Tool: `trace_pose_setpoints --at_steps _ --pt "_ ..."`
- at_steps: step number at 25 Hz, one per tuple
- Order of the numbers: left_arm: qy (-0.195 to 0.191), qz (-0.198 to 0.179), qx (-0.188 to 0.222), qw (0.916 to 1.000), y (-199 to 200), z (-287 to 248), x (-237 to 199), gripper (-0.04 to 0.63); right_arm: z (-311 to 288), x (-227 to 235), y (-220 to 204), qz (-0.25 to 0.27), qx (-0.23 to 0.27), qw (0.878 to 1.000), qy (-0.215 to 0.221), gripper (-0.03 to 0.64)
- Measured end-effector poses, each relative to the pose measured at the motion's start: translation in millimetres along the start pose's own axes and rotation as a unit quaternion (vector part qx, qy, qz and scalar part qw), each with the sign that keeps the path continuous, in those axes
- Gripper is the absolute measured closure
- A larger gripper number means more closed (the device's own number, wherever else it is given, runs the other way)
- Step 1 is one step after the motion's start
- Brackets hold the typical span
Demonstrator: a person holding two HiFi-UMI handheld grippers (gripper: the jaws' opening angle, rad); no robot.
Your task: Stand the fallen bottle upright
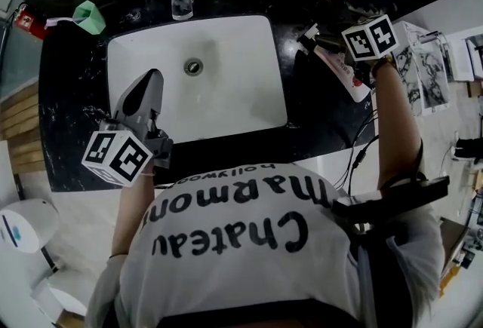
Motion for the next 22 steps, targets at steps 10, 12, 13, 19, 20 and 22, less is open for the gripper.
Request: trace_pose_setpoints --at_steps 10,12,13,19,20,22 --pt "0.023 0.003 0.013 0.9997 0.7 12.7 -0.8 0.581 -34.4 1.3 4.8 0.024 -0.102 0.994 0.025 0.419" --pt "0.025 0.002 0.016 0.9996 1.5 14.1 0.1 0.581 -39.7 0.4 5.3 0.023 -0.12 0.992 0.032 0.43" --pt "0.026 0.003 0.017 0.9995 1.8 14.8 0.4 0.581 -41.8 0.8 6.1 0.023 -0.129 0.991 0.034 0.43" --pt "0.032 0.011 0.016 0.9993 -4.9 17.3 -0.2 0.58 -51.8 -5.6 9.9 0.068 -0.19 0.979 0.032 0.426" --pt "0.031 0.014 0.016 0.9993 -6.1 17.1 0.1 0.581 -53.6 -7.2 10.8 0.08 -0.199 0.976 0.033 0.424" --pt "0.027 0.016 0.017 0.9994 -7.4 16.9 0.5 0.581 -55.4 -8.0 11.8 0.092 -0.205 0.973 0.04 0.42"
Point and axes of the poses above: the fingertips, and each gripper's own axes: z backward along the fingers, x to its right, y out of its top, the point moved 8 cm from there along z, backward along the fingers, and after that the axes turned 3 degrees about x, right-handed, at the moved point
